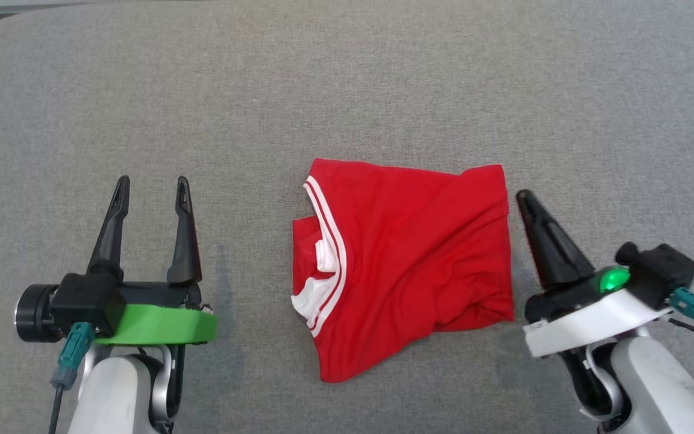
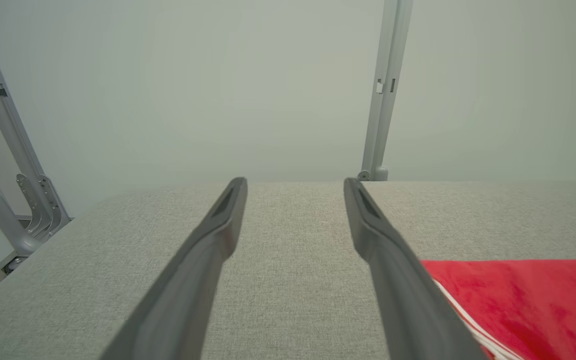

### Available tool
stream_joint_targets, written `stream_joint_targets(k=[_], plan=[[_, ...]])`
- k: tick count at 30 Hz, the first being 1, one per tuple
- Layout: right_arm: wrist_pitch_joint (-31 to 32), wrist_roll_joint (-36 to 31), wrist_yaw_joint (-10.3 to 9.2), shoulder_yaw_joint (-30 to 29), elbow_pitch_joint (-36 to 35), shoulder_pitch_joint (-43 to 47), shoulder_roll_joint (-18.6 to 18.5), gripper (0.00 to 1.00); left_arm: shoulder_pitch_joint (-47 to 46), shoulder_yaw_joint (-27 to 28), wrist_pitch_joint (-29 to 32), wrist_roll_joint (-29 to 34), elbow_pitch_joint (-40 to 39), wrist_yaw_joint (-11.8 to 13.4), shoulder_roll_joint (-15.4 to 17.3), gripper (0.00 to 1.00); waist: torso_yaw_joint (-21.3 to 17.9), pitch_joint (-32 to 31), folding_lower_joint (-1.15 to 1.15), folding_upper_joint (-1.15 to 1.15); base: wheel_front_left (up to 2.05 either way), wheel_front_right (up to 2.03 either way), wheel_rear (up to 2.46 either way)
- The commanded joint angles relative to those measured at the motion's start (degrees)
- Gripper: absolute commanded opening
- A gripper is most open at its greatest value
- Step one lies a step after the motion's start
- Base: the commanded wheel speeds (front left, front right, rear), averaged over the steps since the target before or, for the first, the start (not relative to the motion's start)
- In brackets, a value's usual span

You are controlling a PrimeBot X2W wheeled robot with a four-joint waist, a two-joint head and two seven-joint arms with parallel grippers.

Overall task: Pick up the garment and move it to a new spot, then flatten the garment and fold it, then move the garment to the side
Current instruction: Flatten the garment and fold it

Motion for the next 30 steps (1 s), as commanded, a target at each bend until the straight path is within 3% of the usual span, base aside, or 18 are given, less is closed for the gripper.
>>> stream_joint_targets(k=[1,4,5,6,7,8,15,30], plan=[[-0.1,-1.8,-0.03,-4.1,-1.5,1.6,1.0,0.0,0.8,0.4,-0.4,0.3,-0.4,0.2,0.7,1.0,-1.4,-1.3,0.0,0.0,0.0,0.0,0.0],[-0.1,-3.2,-0.03,-8.1,-2.4,2.6,1.8,0.0,1.2,0.6,-0.4,0.3,-0.5,0.2,0.9,1.0,-2.0,-2.0,0.0,0.0,0.0,0.0,0.0],[-0.1,-4.0,-0.03,-10.1,-2.7,2.9,2.1,0.28,1.3,0.7,-0.4,0.2,-0.6,0.2,1.1,1.0,-2.2,-2.3,0.0,0.0,0.0,0.0,0.0],[-0.1,-4.7,-0.03,-12.1,-2.7,3.4,2.3,0.5,1.3,0.8,-0.4,0.2,-0.8,0.1,1.2,1.0,-2.4,-2.6,0.0,0.0,0.0,0.0,0.0],[-0.1,-5.1,-0.03,-14.0,-2.2,4.1,2.7,0.94,1.5,0.8,-0.4,0.1,-0.8,0.1,1.3,1.0,-2.6,-2.9,0.0,0.0,0.0,0.0,0.0],[-0.1,-6.1,-0.03,-15.7,-2.1,4.4,2.9,1.0,1.8,0.9,-0.4,0.0,-0.9,0.1,1.4,1.0,-2.7,-3.2,0.0,0.0,0.0,0.0,0.0],[0.4,-9.5,-0.03,-22.4,0.0,6.9,4.8,1.0,3.7,1.2,-0.4,0.0,-1.5,0.1,2.4,1.0,-3.9,-5.6,0.0,0.0,0.0,0.0,0.0],[4.4,-12.4,-0.03,-22.0,-1.4,12.2,6.2,1.0,10.2,0.3,1.4,-0.2,-2.5,-0.3,4.9,1.0,-5.1,-11.8,0.0,0.0,0.0,0.0,0.0]])
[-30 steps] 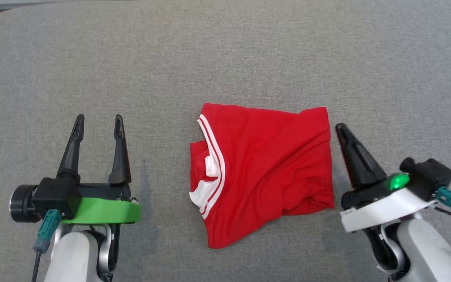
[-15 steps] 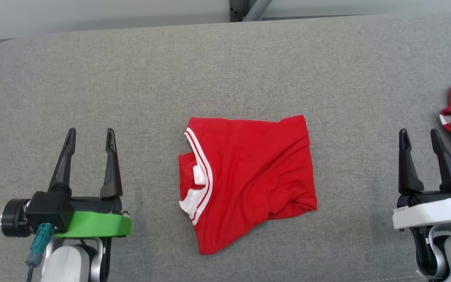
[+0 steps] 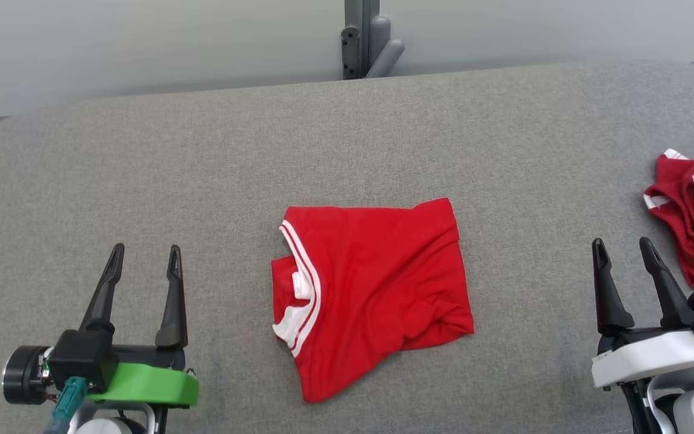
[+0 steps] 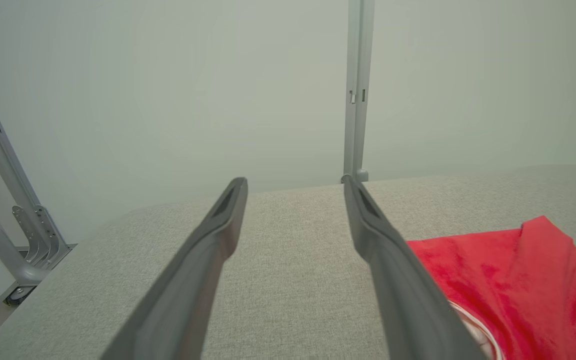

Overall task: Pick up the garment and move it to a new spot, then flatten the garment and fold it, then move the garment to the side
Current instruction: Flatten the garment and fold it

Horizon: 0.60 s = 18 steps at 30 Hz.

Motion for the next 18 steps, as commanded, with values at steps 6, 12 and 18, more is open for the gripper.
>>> stream_joint_targets(k=[6,12,18], plan=[[1.3,-0.6,-0.03,0.2,-1.0,2.4,-0.5,1.0,2.7,-0.7,1.2,-0.5,-0.4,-0.1,0.6,1.0,-0.3,-2.9,0.0,0.0,0.0,0.0,0.0],[2.1,-1.2,-0.03,0.3,-1.8,3.3,-0.4,1.0,3.8,-0.9,2.1,-1.0,-0.6,0.2,0.8,1.0,-0.1,-3.6,0.0,0.0,0.0,0.0,0.0],[2.6,-1.7,-0.03,0.5,-2.4,3.4,0.0,1.0,4.3,-0.8,2.6,-1.5,-0.8,0.5,1.0,1.0,0.0,-3.6,0.0,0.0,0.0,0.0,0.0]])
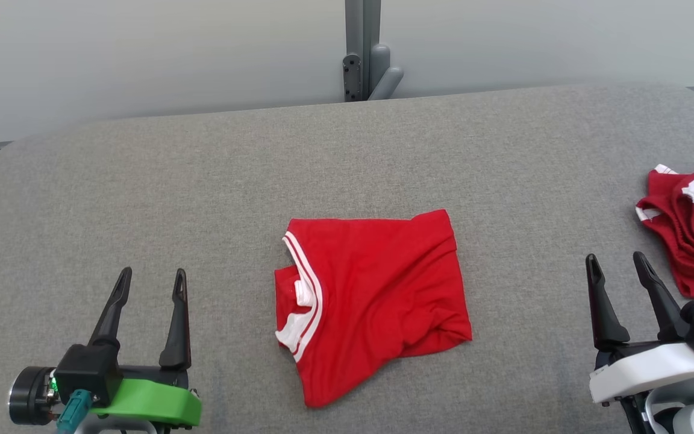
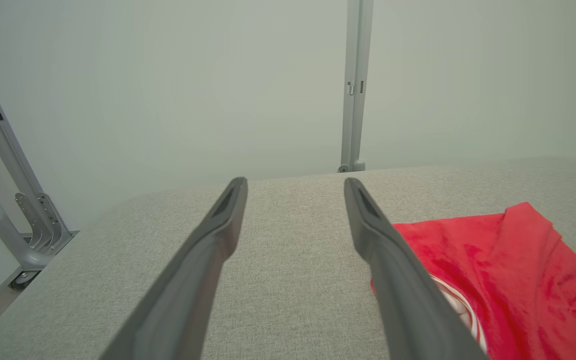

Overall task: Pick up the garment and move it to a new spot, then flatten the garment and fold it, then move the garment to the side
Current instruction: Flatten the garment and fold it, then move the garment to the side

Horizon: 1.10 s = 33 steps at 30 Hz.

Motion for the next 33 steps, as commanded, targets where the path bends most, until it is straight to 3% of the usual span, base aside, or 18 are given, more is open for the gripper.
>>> stream_joint_targets(k=[1,19,25,33], plan=[[0.1,-0.5,-0.03,0.0,-0.3,0.5,0.0,1.0,0.7,0.1,0.2,-0.3,-0.2,0.2,0.4,1.0,0.0,0.1,0.0,0.0,0.0,0.0,0.0],[0.7,0.4,-0.03,-0.2,1.7,-0.3,-0.3,1.0,-0.6,-0.6,0.3,-1.1,-0.2,0.9,0.6,1.0,1.3,0.3,0.0,0.0,0.0,0.0,0.0],[1.0,1.5,-0.03,1.8,6.3,-3.9,-1.3,1.0,-3.6,-1.5,-0.1,-0.9,-1.0,0.6,0.1,1.0,4.8,3.4,0.0,0.0,0.0,0.0,0.0],[1.9,3.5,-0.03,4.7,16.0,-9.1,-3.5,1.0,-9.2,-2.7,-2.1,-1.3,0.1,-0.4,-1.4,1.0,12.2,8.6,0.0,0.0,0.0,0.0,0.0]])
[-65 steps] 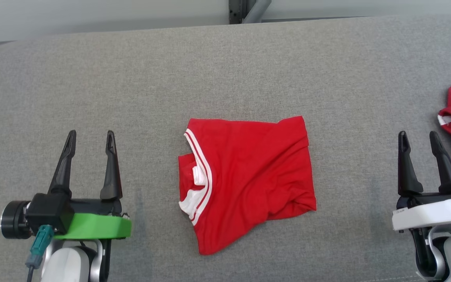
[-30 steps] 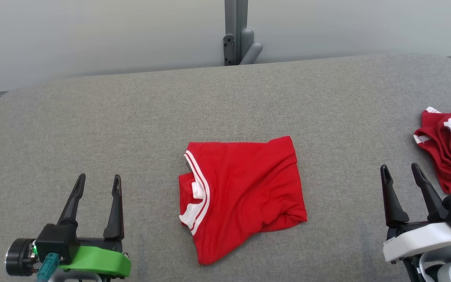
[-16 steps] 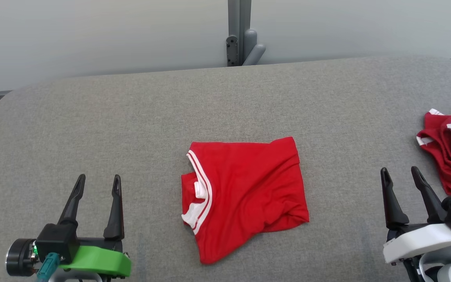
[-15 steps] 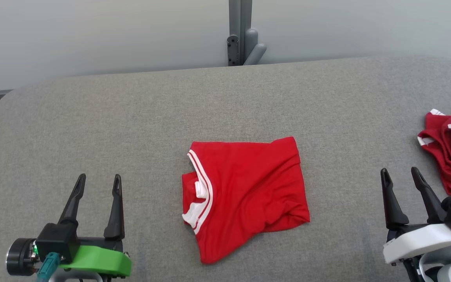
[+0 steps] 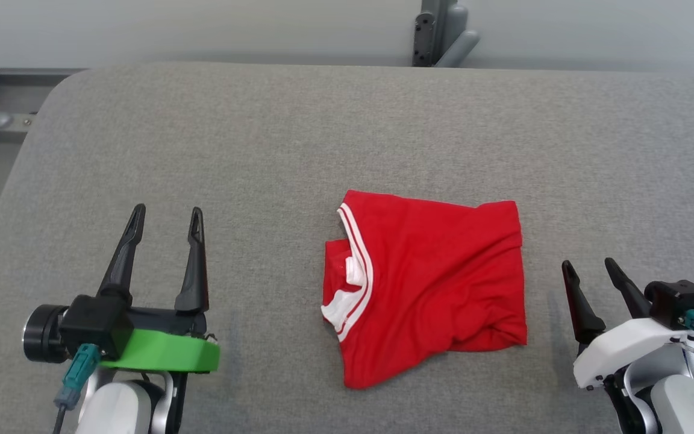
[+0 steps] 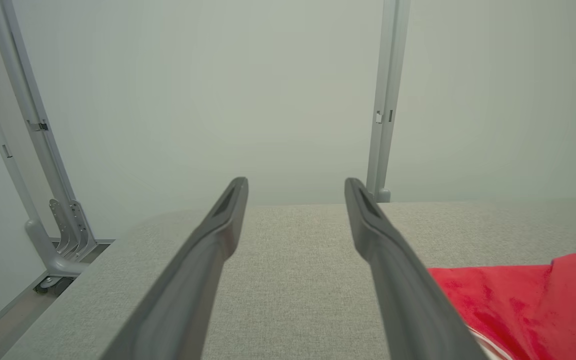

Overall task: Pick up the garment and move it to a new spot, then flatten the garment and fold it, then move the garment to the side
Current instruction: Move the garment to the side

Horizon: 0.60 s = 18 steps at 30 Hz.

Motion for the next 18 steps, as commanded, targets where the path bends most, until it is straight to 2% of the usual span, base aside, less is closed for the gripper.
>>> stream_joint_targets(k=[1,7,14,16,18], plan=[[0.3,0.0,-0.03,0.9,2.6,-1.9,-0.8,1.0,-1.9,-0.1,-0.7,-0.5,0.4,-0.3,-0.4,1.0,5.1,4.4,0.0,0.0,0.0,0.0,0.0],[-0.1,1.5,-0.03,4.3,9.4,-6.1,-1.7,1.0,-4.6,-0.7,-1.9,-0.4,1.3,-0.8,-1.6,1.0,8.8,6.5,0.0,0.0,0.0,0.0,0.0],[-0.3,4.4,-0.03,7.3,13.3,-8.3,-2.3,0.99,-5.6,-0.7,-2.3,0.0,2.2,-1.0,-2.1,1.0,9.9,7.0,0.0,0.0,0.0,0.0,0.0],[-0.3,5.4,-0.03,8.3,14.4,-8.6,-2.5,0.03,-5.5,-0.6,-2.3,0.2,2.3,-0.7,-2.2,1.0,9.6,7.0,0.0,0.0,0.0,0.0,0.0],[-0.8,6.3,-0.03,9.1,14.7,-9.0,-2.5,0.0,-5.4,-0.5,-2.4,0.4,2.3,-0.7,-2.3,1.0,9.0,6.9,0.0,0.0,0.0,0.0,0.0]])
